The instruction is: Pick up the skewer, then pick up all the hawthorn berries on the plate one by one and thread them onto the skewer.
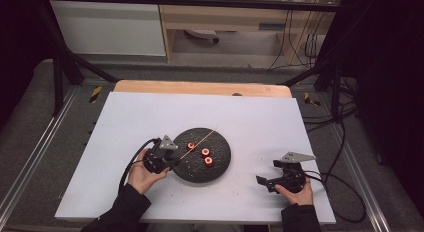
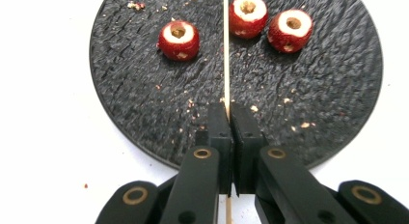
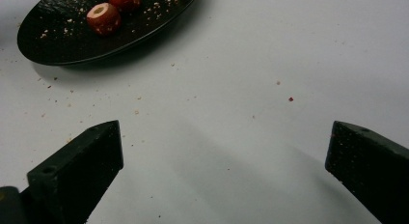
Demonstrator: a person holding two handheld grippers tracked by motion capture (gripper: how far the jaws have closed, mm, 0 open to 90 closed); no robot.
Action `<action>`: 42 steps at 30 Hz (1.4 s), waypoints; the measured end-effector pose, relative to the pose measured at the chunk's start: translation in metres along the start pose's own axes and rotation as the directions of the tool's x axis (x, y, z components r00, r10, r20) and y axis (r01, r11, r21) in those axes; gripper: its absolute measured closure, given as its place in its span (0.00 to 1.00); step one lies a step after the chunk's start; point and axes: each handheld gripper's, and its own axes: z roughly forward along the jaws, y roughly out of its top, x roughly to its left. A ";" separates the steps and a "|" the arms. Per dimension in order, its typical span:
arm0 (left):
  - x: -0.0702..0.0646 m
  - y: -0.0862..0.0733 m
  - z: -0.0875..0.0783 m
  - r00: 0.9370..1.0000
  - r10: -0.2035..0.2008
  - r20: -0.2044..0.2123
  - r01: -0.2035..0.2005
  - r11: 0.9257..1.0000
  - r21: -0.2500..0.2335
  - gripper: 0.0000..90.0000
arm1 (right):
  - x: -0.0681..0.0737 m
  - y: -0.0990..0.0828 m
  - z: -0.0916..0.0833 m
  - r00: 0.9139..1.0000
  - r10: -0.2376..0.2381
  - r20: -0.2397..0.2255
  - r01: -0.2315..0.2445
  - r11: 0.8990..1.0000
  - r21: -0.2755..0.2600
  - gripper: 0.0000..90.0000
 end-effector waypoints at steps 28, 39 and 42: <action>0.009 -0.059 -0.027 0.995 -0.087 0.045 0.095 0.967 -0.238 0.97 | 0.018 0.013 0.012 1.000 -0.011 0.002 0.011 1.000 0.021 0.01; 0.007 -0.064 -0.028 0.996 -0.071 0.045 0.080 0.961 -0.264 0.98 | 0.036 0.035 0.022 1.000 -0.014 -0.008 0.015 0.999 0.049 0.01; 0.009 -0.064 -0.029 0.996 -0.070 0.047 0.080 0.962 -0.261 0.98 | 0.045 0.045 0.029 1.000 -0.028 -0.005 0.029 0.999 0.046 0.01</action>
